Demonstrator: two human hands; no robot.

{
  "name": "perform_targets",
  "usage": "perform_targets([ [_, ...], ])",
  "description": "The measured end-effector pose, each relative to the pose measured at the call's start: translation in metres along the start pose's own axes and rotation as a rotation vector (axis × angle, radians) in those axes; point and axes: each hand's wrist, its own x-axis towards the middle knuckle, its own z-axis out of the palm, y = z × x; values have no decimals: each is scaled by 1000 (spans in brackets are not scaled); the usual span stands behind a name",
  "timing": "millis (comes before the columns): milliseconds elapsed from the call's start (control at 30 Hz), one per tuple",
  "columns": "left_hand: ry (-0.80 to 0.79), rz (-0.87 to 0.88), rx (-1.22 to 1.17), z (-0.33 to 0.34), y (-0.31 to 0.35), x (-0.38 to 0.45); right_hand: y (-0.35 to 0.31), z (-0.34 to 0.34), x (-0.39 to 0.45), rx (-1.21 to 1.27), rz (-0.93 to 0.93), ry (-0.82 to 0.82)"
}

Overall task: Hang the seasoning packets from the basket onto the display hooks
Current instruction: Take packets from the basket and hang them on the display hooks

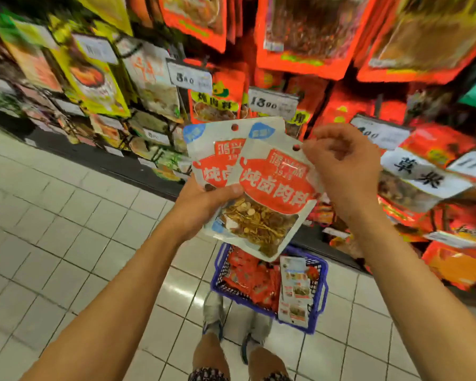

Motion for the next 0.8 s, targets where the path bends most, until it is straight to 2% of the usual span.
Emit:
perform_targets([
  [100,26,155,-30,3,61,-13,-63,-11,7,137,-67,92],
  [233,36,338,-101,7,128,-22,-119,-16,8,354,-15,-5],
  [300,13,418,-126,8,158,-24,-142,-14,11,311,-47,-52],
  [400,-23,505,-147,4,201,-29,-179,-9,20,327,-121,-25],
  [533,95,580,-71,-9,256,-38,-228,-4,42,371,-183,28],
  [600,148,626,-121,-25,279,-35,-250,-1,51,367,-221,62],
  [800,121,748,-46,-85,334,-23,-297,11,81,357,-281,161],
])
